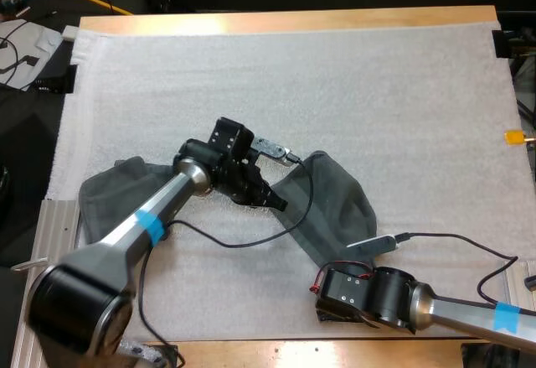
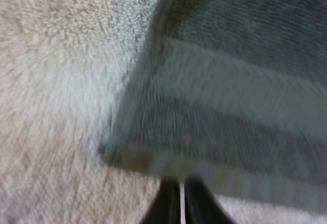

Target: Pick towel from pile, fold and stack

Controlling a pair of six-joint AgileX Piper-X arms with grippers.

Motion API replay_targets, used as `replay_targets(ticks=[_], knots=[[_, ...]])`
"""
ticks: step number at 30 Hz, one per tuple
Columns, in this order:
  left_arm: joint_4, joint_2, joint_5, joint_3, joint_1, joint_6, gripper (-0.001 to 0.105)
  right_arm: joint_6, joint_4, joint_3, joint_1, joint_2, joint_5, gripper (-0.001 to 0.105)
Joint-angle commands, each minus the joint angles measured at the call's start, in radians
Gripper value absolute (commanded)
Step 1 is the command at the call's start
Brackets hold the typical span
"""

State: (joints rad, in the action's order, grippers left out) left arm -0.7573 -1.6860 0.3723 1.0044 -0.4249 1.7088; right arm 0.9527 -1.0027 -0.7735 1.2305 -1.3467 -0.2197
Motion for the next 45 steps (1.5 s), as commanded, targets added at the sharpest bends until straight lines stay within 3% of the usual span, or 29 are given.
replay_targets(ticks=[1, 5, 11, 37, 45], knots=[[-0.001, 0.077, -0.032, 0.006, 0.0, -0.021, 0.0, -0.021, -0.022, -0.003, 0.0, 0.017, -0.039, 0.0], [-0.004, 0.106, -0.054, 0.007, -0.002, -0.027, 0.008, -0.025, -0.025, -0.004, 0.001, 0.018, -0.039, 0.0], [0.005, 0.099, -0.057, 0.006, -0.003, -0.022, 0.054, -0.014, -0.014, -0.001, 0.001, 0.017, -0.019, 0.0], [0.0, -0.089, -0.032, 0.039, -0.01, -0.016, 0.05, -0.018, -0.017, -0.002, 0.0, 0.015, -0.018, 0.0], [-0.024, -0.133, 0.01, 0.065, -0.005, -0.002, 0.05, -0.022, -0.016, -0.002, 0.0, 0.013, -0.022, 0.0]])
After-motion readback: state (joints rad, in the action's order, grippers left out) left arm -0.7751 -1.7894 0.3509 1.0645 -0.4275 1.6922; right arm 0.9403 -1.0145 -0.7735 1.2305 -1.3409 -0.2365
